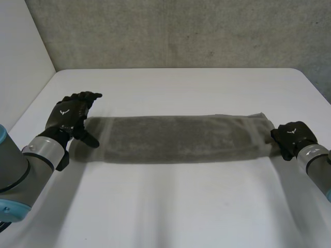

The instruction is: Fold the towel.

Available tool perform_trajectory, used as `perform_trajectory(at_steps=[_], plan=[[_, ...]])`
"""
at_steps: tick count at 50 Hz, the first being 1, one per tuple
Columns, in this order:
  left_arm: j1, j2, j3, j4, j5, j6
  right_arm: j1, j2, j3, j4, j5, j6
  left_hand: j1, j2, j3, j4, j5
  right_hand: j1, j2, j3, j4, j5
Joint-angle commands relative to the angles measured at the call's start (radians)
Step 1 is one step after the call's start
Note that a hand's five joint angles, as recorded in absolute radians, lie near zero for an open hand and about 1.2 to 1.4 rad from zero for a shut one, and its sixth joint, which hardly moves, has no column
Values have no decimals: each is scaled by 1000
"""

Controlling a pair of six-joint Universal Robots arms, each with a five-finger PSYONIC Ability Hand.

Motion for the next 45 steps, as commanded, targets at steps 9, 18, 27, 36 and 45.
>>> perform_trajectory(at_steps=[9,18,27,36,45], plan=[[0,4,-7,0,0,2,-186,-41,-63,65,82,-199,10,12,12,14,-20,90,83,71,73,76],[-1,5,-7,2,0,2,-97,-140,-199,102,154,-285,10,12,12,14,-20,90,83,71,73,76],[-9,5,-8,5,-2,3,456,-62,-418,126,228,-279,10,12,12,14,-20,90,83,71,73,76],[-14,4,-22,17,-2,8,839,197,-545,116,218,-281,10,12,12,14,-20,90,83,71,73,76],[-18,-1,-37,59,-2,11,911,271,-510,88,224,-261,13,15,15,17,-17,-1132,-1139,-1150,-1149,-1145]])
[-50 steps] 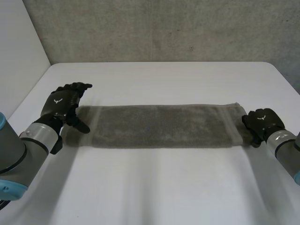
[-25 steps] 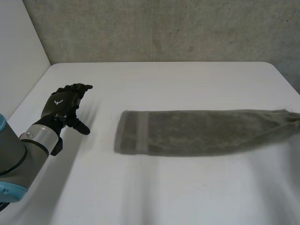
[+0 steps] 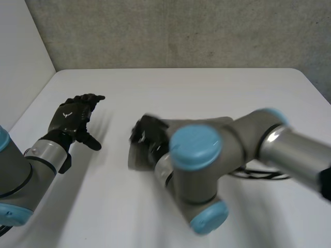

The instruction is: Fold the towel.

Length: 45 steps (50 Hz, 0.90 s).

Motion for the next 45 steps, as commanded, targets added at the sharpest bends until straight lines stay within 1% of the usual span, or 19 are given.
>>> perform_trajectory(at_steps=[1,8,10,13,15,16,18,25,26,27,29,30,31,32,40,41,42,44,45], plan=[[-3,-5,-10,34,0,2,16,28,40,-21,8,17,13,15,15,17,-18,-993,-991,-1001,-999,-994],[-9,0,-7,31,0,1,-56,-159,173,-26,0,214,13,15,15,17,-18,-993,-991,-1001,-999,-994],[-15,3,0,26,-3,-1,-206,-316,306,-32,-30,433,13,15,15,17,-18,-993,-991,-1001,-999,-994],[-47,5,17,20,-5,-1,-251,-361,353,-27,-51,495,13,15,15,17,-18,-993,-991,-1001,-999,-994],[-69,8,31,20,-6,-1,-335,-419,450,-23,-104,599,13,15,15,17,-18,-993,-991,-1001,-999,-994],[-89,8,43,16,-8,-1,-335,-420,451,-23,-104,599,13,15,15,17,-18,-993,-991,-1001,-999,-994],[-110,5,54,8,-8,-1,-434,-440,547,-21,-168,632,16,18,18,20,-15,-993,-991,-1001,-999,-994],[-213,-44,138,-50,-21,-2,-560,-415,664,-41,-235,600,19,21,21,23,-12,-979,-977,-986,-985,-979],[-227,-54,152,-61,-35,-2,-579,-389,673,-50,-235,575,19,21,21,23,-12,-768,-766,-775,-774,-768],[-227,-54,152,-61,-35,-2,-579,-389,673,-50,-235,575,19,21,21,23,-12,-766,-764,-773,-772,-766],[-236,-58,162,-66,-55,-2,-607,-354,670,-67,-232,515,19,21,21,23,-12,-214,-212,-222,-220,-215],[-242,-58,168,-67,-72,-1,-607,-354,670,-67,-232,515,19,21,21,23,-12,-211,-209,-218,-217,-211],[-245,-57,169,-67,-87,-1,-613,-345,663,-69,-227,486,19,21,21,23,-12,109,111,101,103,108],[-245,-57,169,-67,-87,-1,-614,-346,652,-70,-227,457,19,21,21,23,-12,227,229,220,221,227],[-235,9,171,-69,-107,-9,-579,-407,558,-77,-161,356,13,15,15,17,-18,228,230,221,222,228],[-235,9,171,-69,-107,-9,-509,-409,514,-78,-153,333,13,15,15,17,-18,228,230,221,222,228],[-230,26,174,-69,-107,-10,-509,-409,514,-78,-153,333,10,12,12,14,-21,228,230,221,222,228],[-227,38,177,-67,-109,-12,-347,-369,418,-66,-140,275,10,12,12,14,-21,228,230,221,222,228],[-221,50,182,-67,-109,-12,-346,-369,417,-66,-140,274,10,12,12,14,-21,228,230,221,222,228]])
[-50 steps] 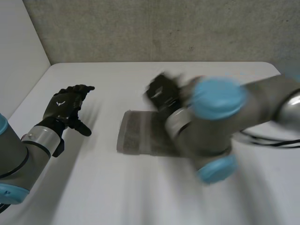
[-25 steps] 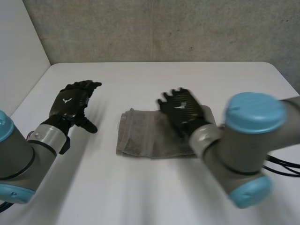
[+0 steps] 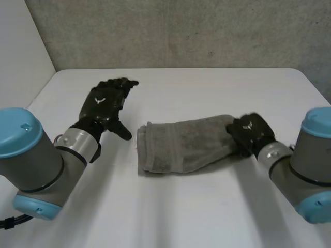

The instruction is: Fold the towel.

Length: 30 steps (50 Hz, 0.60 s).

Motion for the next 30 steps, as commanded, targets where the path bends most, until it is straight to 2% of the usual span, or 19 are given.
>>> perform_trajectory(at_steps=[1,2,3,5,6,7,8,10,13,16,18,21,23,24,26,27,28,29,30], plan=[[22,64,9,3,0,-6,296,58,-205,22,40,-146,10,12,12,14,-21,85,101,52,53,55],[28,76,13,1,-2,-8,358,98,-246,39,42,-216,10,12,12,14,-21,85,101,52,53,55],[32,84,13,3,-2,-9,358,99,-247,39,42,-217,10,12,12,14,-21,85,101,52,53,55],[34,90,13,3,-2,-9,453,184,-321,76,42,-388,7,9,9,12,-24,85,101,52,53,55],[34,90,13,3,-2,-9,453,184,-322,76,42,-389,7,9,9,12,-24,85,101,52,53,55],[34,90,13,3,-2,-9,493,233,-349,87,25,-483,7,9,9,12,-24,85,101,52,53,55],[34,97,13,4,-2,-11,493,234,-349,87,25,-484,7,9,9,12,-24,85,101,52,53,55],[35,105,12,4,-2,-9,557,313,-392,91,19,-627,7,9,9,12,-24,85,101,52,53,55],[37,105,4,6,-2,-11,579,336,-400,85,19,-650,4,6,6,9,-27,85,101,52,53,55],[40,105,0,6,-2,-9,585,336,-400,71,20,-622,4,6,6,9,-27,-8,8,-41,-40,-38],[41,105,-2,6,-2,-9,573,298,-376,35,29,-532,4,6,6,9,-27,-1092,-1076,-1125,-1124,-1122],[41,104,3,9,0,-11,571,257,-354,10,35,-464,4,6,6,8,-27,-1136,-1121,-1169,-1168,-1166],[41,101,7,10,-2,-9,558,147,-271,-55,35,-296,4,6,6,8,-27,-1136,-1121,-1169,-1168,-1166],[40,96,12,10,-2,-9,558,146,-271,-56,35,-295,4,6,6,9,-27,-1136,-1121,-1169,-1168,-1166],[40,93,15,12,-2,-11,471,29,-181,-137,38,-106,7,9,9,12,-24,-1136,-1121,-1169,-1168,-1166],[38,90,21,12,-2,-11,470,28,-181,-137,38,-105,10,12,12,14,-21,-1136,-1121,-1169,-1168,-1166],[35,87,30,10,-3,-12,419,-31,-140,-163,37,-11,10,12,12,14,-21,-1136,-1121,-1169,-1168,-1166],[35,87,30,10,-3,-12,418,-32,-139,-163,37,-10,10,12,12,14,-21,-1136,-1121,-1169,-1168,-1166],[31,81,38,7,-3,-15,374,-80,-112,-178,37,78,13,15,15,17,-18,-1136,-1121,-1169,-1168,-1166]])
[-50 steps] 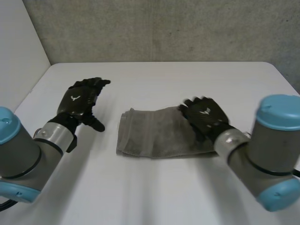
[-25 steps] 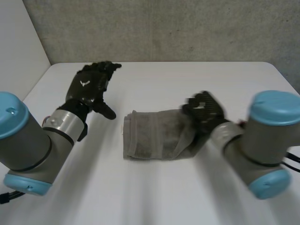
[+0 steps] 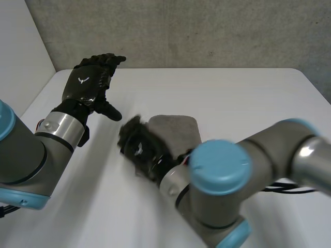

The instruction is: Fold the towel.

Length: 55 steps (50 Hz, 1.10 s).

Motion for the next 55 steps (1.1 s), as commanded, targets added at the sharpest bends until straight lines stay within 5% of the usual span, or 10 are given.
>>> perform_trajectory(at_steps=[1,9,25,35,46,55], plan=[[-10,-17,27,-3,-2,-5,-201,-259,171,-117,2,454,15,17,16,19,-18,-58,-77,-69,-88,-60],[-70,-102,104,-29,-32,-93,-358,-275,172,-26,-17,729,21,23,22,25,-12,-58,-77,-69,-88,-60],[-191,-446,222,-118,-69,-123,-398,-21,87,98,-72,907,29,32,31,33,-3,-58,-77,-69,-88,-60],[-189,-471,237,-138,-78,-120,-387,108,-26,216,-69,900,27,29,28,30,-6,-58,-77,-69,-88,-60],[-162,-175,283,-304,-78,-99,-409,-238,-25,241,-22,908,21,23,22,25,-12,-58,-77,-69,-88,-60],[-8,66,431,-594,-121,-76,-474,-425,-80,351,97,906,5,8,7,9,-27,-58,-77,-69,-88,-60]])
